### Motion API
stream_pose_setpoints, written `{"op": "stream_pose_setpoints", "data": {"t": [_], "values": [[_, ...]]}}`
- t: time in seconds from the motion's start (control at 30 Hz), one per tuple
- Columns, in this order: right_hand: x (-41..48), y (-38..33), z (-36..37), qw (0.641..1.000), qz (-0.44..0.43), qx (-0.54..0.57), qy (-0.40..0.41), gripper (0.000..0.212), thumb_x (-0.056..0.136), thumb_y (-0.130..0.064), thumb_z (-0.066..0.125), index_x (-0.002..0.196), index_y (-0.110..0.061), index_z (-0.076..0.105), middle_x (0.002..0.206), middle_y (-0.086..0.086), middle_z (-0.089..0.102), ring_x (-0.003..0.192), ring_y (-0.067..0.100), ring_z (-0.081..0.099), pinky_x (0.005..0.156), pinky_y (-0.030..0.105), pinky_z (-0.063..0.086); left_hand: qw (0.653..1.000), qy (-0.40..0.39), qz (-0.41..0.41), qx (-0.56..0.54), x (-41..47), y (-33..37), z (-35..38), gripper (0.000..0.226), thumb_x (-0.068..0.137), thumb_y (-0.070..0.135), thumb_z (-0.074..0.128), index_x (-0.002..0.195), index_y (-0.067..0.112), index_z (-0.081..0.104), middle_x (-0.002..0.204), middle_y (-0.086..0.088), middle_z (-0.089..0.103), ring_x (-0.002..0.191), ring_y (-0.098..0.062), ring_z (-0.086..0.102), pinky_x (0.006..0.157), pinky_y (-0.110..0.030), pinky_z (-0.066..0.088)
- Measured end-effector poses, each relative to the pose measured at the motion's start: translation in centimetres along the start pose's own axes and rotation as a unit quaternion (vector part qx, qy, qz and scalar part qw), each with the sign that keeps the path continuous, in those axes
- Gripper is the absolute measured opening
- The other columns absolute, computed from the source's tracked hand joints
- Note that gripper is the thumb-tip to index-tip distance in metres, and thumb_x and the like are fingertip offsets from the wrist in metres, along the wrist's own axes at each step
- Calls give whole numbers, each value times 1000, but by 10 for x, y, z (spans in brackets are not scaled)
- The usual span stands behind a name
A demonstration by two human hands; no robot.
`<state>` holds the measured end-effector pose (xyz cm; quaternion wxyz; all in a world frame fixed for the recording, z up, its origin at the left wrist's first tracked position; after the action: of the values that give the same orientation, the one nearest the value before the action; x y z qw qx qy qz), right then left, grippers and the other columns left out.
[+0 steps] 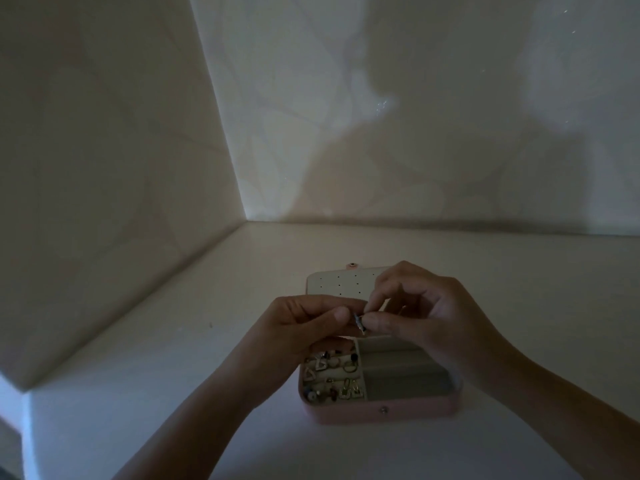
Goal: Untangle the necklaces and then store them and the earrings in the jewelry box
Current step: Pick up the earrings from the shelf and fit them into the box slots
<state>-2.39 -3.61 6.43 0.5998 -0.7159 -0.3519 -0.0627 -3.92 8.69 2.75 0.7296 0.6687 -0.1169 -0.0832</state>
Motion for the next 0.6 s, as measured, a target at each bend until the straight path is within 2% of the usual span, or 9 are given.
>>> {"op": "stream_pose_setpoints", "data": {"t": [0.13,0.27,0.33,0.47,0.6], "values": [[-1,3,2,1000,4,-12,4,12,68,-28,76,74,-19,71,80,-10,63,66,3,58,62,15,46,999,15,5,48,-1,0,-4,24,75,16,70,96,5,74,95,-16,73,87,-24,70,74,-26,56],[-3,4,5,997,-5,-71,4,11,72,-24,79,76,-21,69,83,-11,63,71,8,61,63,14,46,992,33,-15,118,-2,0,-12,14,66,20,71,78,17,78,82,-8,74,73,-17,68,64,-21,54],[-4,5,8,994,-13,-110,-5,12,74,-22,79,78,-24,68,84,-13,62,74,10,62,63,13,46,989,51,-19,139,-2,1,-19,15,63,23,72,75,16,77,81,-9,74,71,-17,68,63,-21,54],[-6,18,24,970,-34,-225,-86,15,80,-16,76,85,-29,73,87,-18,61,82,3,61,68,17,49,986,109,-29,124,-3,4,-42,23,60,20,74,79,6,76,80,-16,73,69,-21,68,62,-22,56],[-11,26,38,948,-43,-274,-159,25,84,-13,58,89,-29,76,91,-28,51,88,-8,55,69,5,41,986,115,-38,111,-4,7,-48,25,65,15,69,87,3,73,79,-12,75,66,-15,70,58,-18,55]]}}
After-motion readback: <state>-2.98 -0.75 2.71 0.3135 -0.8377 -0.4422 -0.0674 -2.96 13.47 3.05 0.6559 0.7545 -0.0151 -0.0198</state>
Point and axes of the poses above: each hand's wrist, its own x-axis towards the middle knuckle, its own z-axis out of the palm, y = z × x, the point moved 10 cm from there along x, towards the middle knuckle
